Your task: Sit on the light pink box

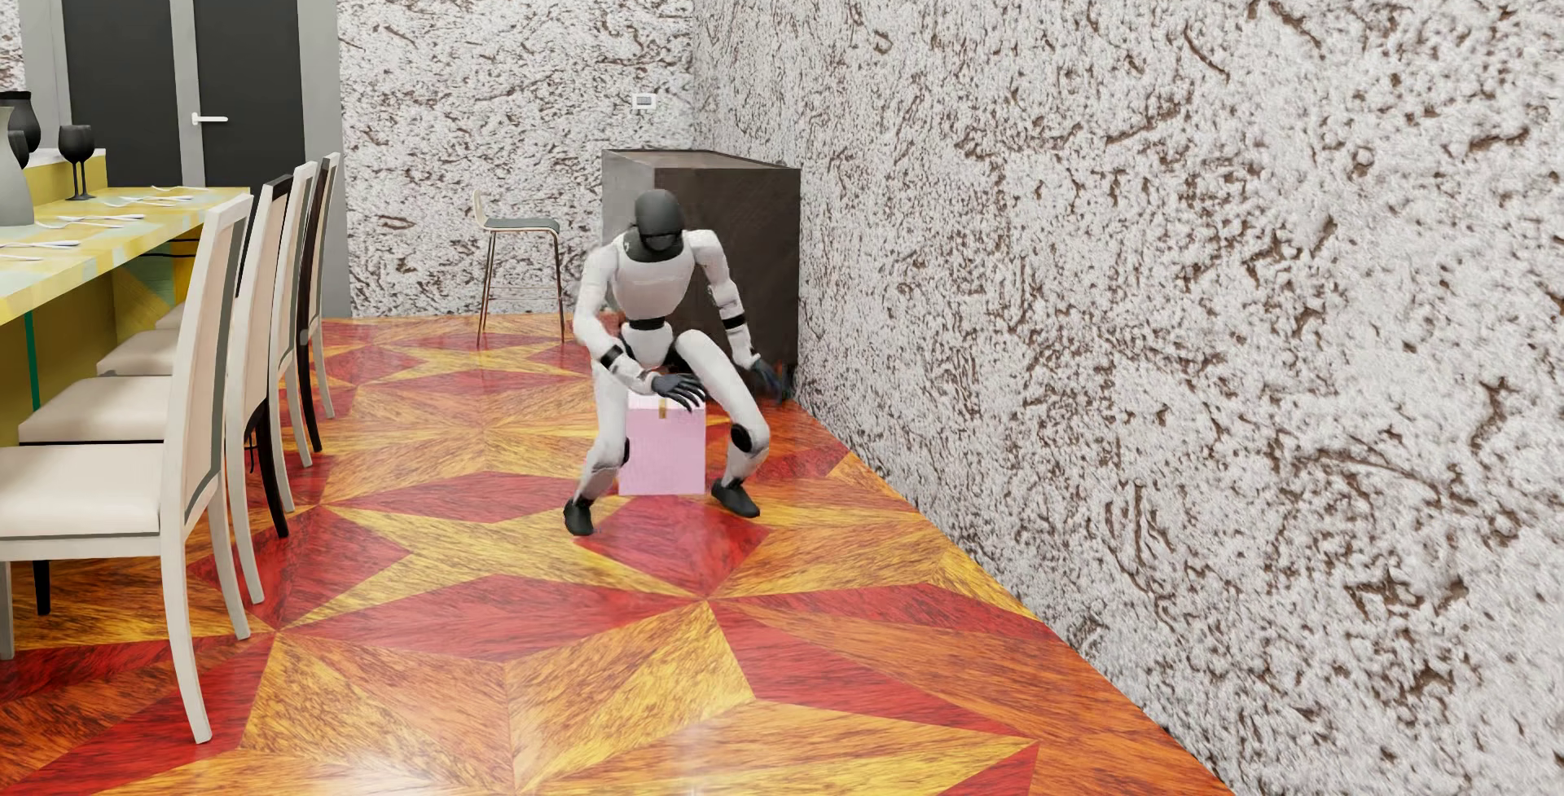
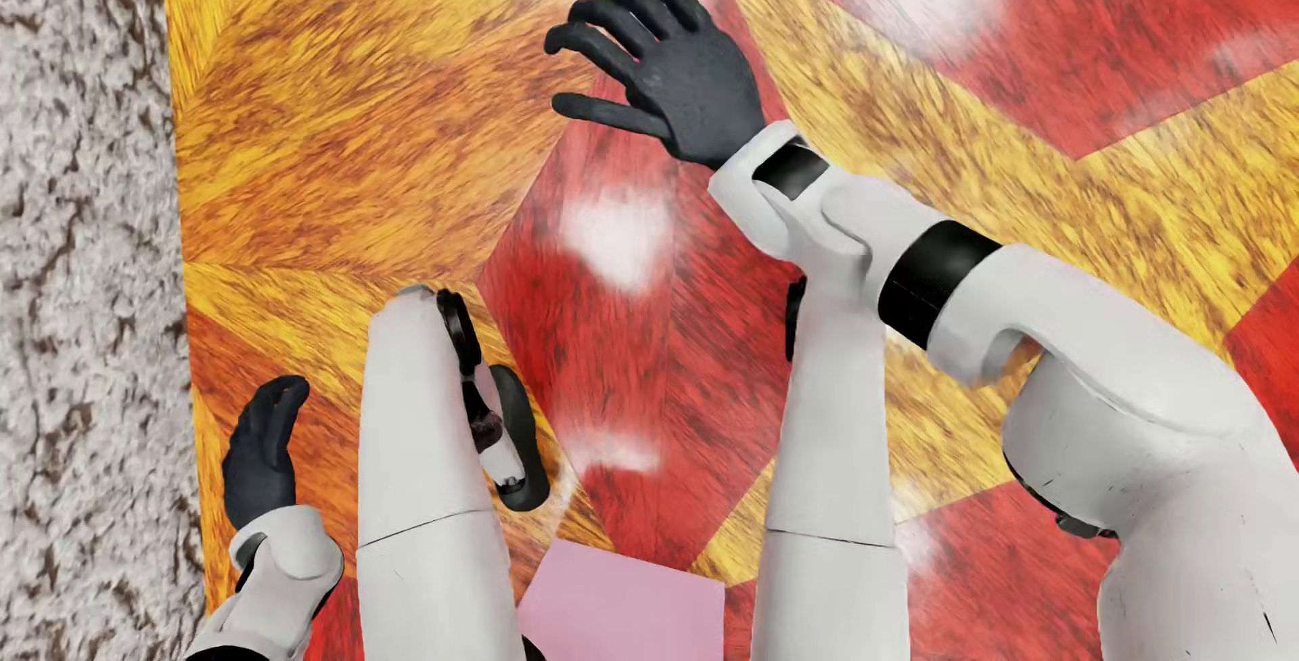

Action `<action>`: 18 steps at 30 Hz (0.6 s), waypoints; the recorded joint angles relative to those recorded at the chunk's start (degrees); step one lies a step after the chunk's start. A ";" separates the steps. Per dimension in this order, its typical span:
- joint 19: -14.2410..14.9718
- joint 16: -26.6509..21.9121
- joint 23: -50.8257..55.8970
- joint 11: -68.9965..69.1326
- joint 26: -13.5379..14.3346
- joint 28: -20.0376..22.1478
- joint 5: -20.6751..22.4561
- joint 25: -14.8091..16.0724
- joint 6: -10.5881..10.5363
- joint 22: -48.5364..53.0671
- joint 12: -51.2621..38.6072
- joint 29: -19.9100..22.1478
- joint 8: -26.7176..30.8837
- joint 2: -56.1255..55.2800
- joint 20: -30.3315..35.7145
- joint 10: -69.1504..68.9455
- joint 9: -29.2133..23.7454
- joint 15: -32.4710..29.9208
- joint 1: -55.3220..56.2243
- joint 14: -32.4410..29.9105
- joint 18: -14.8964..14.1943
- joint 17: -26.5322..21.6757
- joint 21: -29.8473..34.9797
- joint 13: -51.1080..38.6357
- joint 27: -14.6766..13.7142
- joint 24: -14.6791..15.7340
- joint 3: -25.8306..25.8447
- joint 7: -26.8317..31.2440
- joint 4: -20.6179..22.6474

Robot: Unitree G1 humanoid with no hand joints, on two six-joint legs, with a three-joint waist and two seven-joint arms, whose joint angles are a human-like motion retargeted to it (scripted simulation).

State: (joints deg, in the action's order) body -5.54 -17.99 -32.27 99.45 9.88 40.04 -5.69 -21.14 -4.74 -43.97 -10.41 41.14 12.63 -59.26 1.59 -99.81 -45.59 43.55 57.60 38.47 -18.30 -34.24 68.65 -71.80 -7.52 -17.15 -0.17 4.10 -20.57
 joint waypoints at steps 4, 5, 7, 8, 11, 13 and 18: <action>5.16 -7.71 2.69 17.81 3.04 2.58 2.22 -2.25 -0.97 12.08 -1.31 -0.43 4.13 -17.10 1.43 -21.07 -5.98 0.49 10.90 4.39 -0.56 -0.77 1.75 -36.99 1.79 -4.11 1.64 5.06 -3.86; 6.73 -9.91 4.35 20.84 2.41 6.21 2.62 -1.53 -1.06 15.70 -1.58 0.28 4.99 -19.63 1.09 -24.85 -6.83 0.34 12.85 4.62 0.68 -1.03 2.09 -42.01 0.83 -3.22 1.90 5.67 -5.16; 9.18 -13.02 7.44 25.09 3.00 10.19 2.55 -2.42 -1.16 20.74 -2.60 0.07 5.65 -22.48 1.80 -30.00 -7.40 -0.38 13.73 5.19 2.08 -2.59 1.85 -40.24 0.50 -3.16 2.33 6.81 -5.01; 9.78 -14.44 9.77 26.70 1.93 10.80 2.47 -2.84 -0.35 22.80 -3.04 -0.10 6.12 -22.53 2.68 -31.97 -7.28 -0.99 13.33 4.69 1.97 -3.62 0.15 -33.87 0.17 -3.77 2.22 7.57 -4.96; 11.86 -15.11 17.09 28.65 0.54 9.12 0.54 -5.14 -1.10 29.50 -3.74 -0.97 6.57 -18.31 5.15 -35.03 -7.00 -2.01 11.64 0.80 1.67 -4.09 -7.96 -6.23 -1.02 -7.07 1.87 8.70 -4.48; 12.43 -14.56 22.95 28.01 1.12 2.87 -1.29 -8.65 -0.94 32.16 -4.20 -1.62 6.13 -13.67 7.64 -35.45 -5.94 -2.03 8.95 -1.99 0.20 -3.07 -18.52 19.83 -1.28 -10.62 1.05 9.15 -4.25; 12.99 -13.18 41.65 26.72 -0.52 -6.30 -5.24 -14.39 -1.17 43.12 -5.89 -11.42 4.71 -2.57 16.52 -32.61 -3.62 -2.36 15.21 -13.60 -2.27 -0.39 -39.60 48.89 -3.18 -18.31 -0.71 14.61 3.06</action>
State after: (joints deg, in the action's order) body 7.45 -31.18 9.38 126.17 9.36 33.75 -10.93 -35.53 -5.91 -0.85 -16.30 29.72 17.34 -61.83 18.10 -132.42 -49.21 41.19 72.81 24.87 -20.57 -34.63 29.05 -22.91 -10.69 -35.46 -0.88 18.71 -17.52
